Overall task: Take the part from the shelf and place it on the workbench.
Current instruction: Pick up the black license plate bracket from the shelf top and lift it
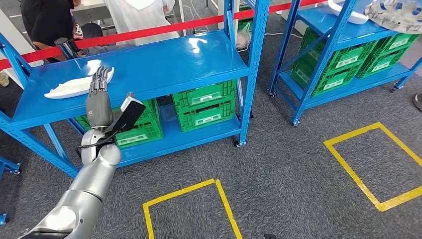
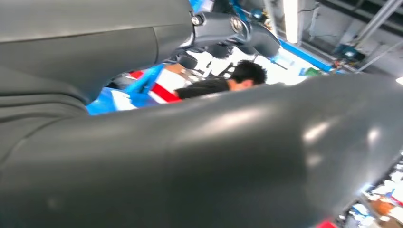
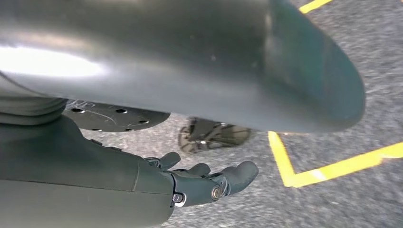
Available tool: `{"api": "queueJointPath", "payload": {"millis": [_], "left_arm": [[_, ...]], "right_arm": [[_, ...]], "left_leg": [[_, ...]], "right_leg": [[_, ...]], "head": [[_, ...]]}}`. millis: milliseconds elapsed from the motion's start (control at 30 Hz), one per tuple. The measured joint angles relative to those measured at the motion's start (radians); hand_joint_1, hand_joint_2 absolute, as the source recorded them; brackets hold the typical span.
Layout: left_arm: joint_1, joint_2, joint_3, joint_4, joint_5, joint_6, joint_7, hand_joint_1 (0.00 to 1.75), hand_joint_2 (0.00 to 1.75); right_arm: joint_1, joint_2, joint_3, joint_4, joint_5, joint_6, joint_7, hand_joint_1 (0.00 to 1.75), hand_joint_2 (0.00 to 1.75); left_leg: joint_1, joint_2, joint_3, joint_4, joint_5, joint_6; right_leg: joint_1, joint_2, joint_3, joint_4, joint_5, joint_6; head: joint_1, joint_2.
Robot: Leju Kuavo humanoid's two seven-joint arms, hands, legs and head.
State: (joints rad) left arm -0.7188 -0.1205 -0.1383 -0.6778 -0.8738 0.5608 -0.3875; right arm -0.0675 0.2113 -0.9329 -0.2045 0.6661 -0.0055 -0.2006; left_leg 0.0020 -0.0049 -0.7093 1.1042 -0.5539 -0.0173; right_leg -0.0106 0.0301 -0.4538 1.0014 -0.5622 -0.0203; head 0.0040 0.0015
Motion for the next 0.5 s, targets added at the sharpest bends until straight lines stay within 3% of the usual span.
{"api": "queueJointPath", "payload": {"millis": [33,67,100,167,233,267,333,367,400,433,500], "left_arm": [[0.005,0.002,-0.002,0.004,0.0,0.004,-0.004,0.0,0.0],[0.008,0.002,-0.004,0.007,0.002,0.007,-0.007,0.0,0.0],[0.007,0.0,-0.007,0.009,0.004,0.01,-0.011,0.0,0.0],[-0.007,-0.007,-0.011,0.005,0.009,0.015,-0.018,0.0,0.0],[-0.024,-0.014,-0.016,0.002,0.012,0.02,-0.022,0.0,0.0],[-0.027,-0.015,-0.017,0.002,0.012,0.021,-0.022,0.0,0.0],[-0.026,-0.018,-0.02,0.004,0.012,0.024,-0.022,0.0,0.0],[-0.024,-0.019,-0.022,0.006,0.012,0.025,-0.022,0.0,0.0],[-0.023,-0.021,-0.024,0.007,0.012,0.026,-0.022,0.0,0.0],[-0.022,-0.022,-0.027,0.008,0.012,0.027,-0.022,0.0,0.0],[-0.021,-0.023,-0.03,0.008,0.012,0.031,-0.022,0.0,0.0]], "right_arm": [[-0.001,0.0,-0.001,0.002,0.0,0.0,0.0,0.0,0.0],[-0.001,0.001,-0.002,0.003,0.0,-0.001,0.001,0.0,0.0],[-0.002,0.001,-0.004,0.005,0.0,-0.001,0.001,0.0,0.0],[-0.006,-0.001,-0.005,0.004,0.0,-0.001,0.0,0.0,0.0],[-0.01,-0.002,-0.007,0.004,0.0,-0.001,-0.001,0.0,0.0],[-0.012,-0.002,-0.01,0.004,0.0,-0.001,-0.002,0.0,0.0],[-0.015,-0.003,-0.015,0.004,0.0,-0.001,-0.001,0.0,0.0],[-0.015,-0.004,-0.017,0.004,0.0,-0.001,-0.001,0.0,0.0],[-0.014,-0.005,-0.018,0.004,0.001,0.0,-0.001,0.0,0.0],[-0.014,-0.006,-0.019,0.004,0.003,0.001,0.0,0.0,0.0],[-0.013,-0.006,-0.02,0.004,0.01,0.003,0.0,0.0,0.0]], "left_leg": [[-0.006,-0.005,-0.003,-0.043,0.098,0.008],[-0.01,-0.009,-0.003,-0.065,0.17,0.013],[-0.012,-0.013,-0.002,-0.069,0.199,0.016],[-0.009,-0.015,0.009,-0.066,0.191,0.022],[-0.004,-0.015,0.023,-0.075,0.18,0.032],[-0.003,-0.015,0.029,-0.079,0.175,0.035],[-0.002,-0.013,0.038,-0.079,0.163,0.039],[-0.002,-0.012,0.042,-0.078,0.157,0.038],[-0.001,-0.013,0.048,-0.076,0.151,0.037],[0.001,-0.014,0.054,-0.073,0.144,0.034],[0.003,-0.016,0.063,-0.065,0.133,0.023]], "right_leg": [[0.003,0.005,0.014,0.002,-0.018,0.005],[0.005,0.008,0.023,0.005,-0.034,0.01],[0.006,0.012,0.031,0.005,-0.047,0.017],[0.005,0.009,0.042,0.0,-0.066,0.028],[0.004,-0.008,0.028,0.04,-0.087,0.04],[0.003,-0.017,-0.007,0.095,-0.104,0.046],[0.001,-0.022,-0.106,0.228,-0.137,0.055],[-0.001,-0.022,-0.149,0.272,-0.134,0.059],[-0.002,-0.022,-0.172,0.275,-0.11,0.061],[-0.004,-0.022,-0.174,0.24,-0.066,0.063],[-0.008,-0.024,-0.148,0.125,0.018,0.066]], "head": [[0.0,0.0],[0.0,0.0],[0.0,0.0],[-0.003,0.0],[0.0,0.0],[0.002,0.0],[0.005,0.0],[0.005,0.0],[0.005,0.0],[0.005,0.0],[0.006,0.0]]}}
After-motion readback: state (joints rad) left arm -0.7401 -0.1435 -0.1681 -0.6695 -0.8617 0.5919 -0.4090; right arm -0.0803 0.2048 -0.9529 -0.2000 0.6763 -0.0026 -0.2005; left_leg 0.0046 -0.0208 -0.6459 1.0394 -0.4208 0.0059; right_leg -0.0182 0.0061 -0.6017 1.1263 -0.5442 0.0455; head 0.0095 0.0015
